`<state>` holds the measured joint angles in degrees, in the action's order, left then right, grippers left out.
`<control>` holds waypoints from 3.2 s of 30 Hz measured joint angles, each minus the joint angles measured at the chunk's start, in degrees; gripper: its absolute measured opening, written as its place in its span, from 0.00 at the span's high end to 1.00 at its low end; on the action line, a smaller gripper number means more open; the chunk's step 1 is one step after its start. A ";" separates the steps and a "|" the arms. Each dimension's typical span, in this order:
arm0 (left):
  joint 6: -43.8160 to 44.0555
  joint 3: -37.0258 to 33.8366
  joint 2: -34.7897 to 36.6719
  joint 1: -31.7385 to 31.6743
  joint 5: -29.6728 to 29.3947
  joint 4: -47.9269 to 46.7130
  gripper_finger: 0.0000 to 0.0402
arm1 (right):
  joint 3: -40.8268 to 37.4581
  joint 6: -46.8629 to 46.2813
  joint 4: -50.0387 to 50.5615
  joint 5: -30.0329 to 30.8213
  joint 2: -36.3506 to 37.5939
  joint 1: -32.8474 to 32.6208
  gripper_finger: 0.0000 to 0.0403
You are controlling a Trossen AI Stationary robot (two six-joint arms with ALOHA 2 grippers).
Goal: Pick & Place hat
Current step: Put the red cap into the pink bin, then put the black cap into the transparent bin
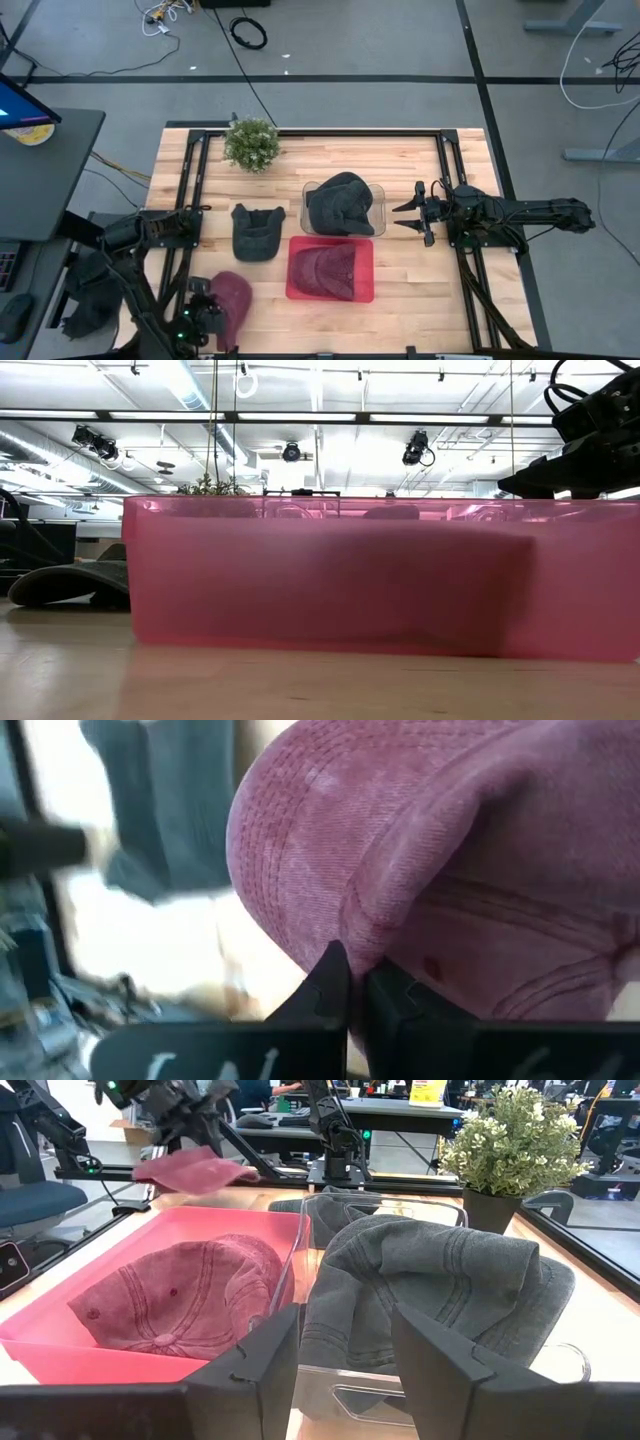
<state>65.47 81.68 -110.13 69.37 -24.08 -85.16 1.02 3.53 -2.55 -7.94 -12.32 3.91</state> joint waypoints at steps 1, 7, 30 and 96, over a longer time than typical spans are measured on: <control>-1.70 0.84 0.02 0.02 -1.48 -0.36 0.98 | 0.00 0.00 -0.01 0.01 0.00 0.00 0.59; -19.05 5.16 0.02 0.02 -7.08 -0.84 0.98 | 0.00 0.00 0.00 0.02 0.00 0.00 0.59; -52.28 6.65 0.04 -6.58 -34.14 -2.17 0.99 | 0.00 0.00 0.00 0.00 0.02 -0.01 0.59; -128.88 3.14 0.11 -43.44 -18.26 62.48 0.62 | 0.00 0.00 0.00 0.02 0.01 0.00 0.59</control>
<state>-63.41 84.82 -110.02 25.93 -42.34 -22.68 1.02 3.53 -2.55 -7.93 -12.31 3.91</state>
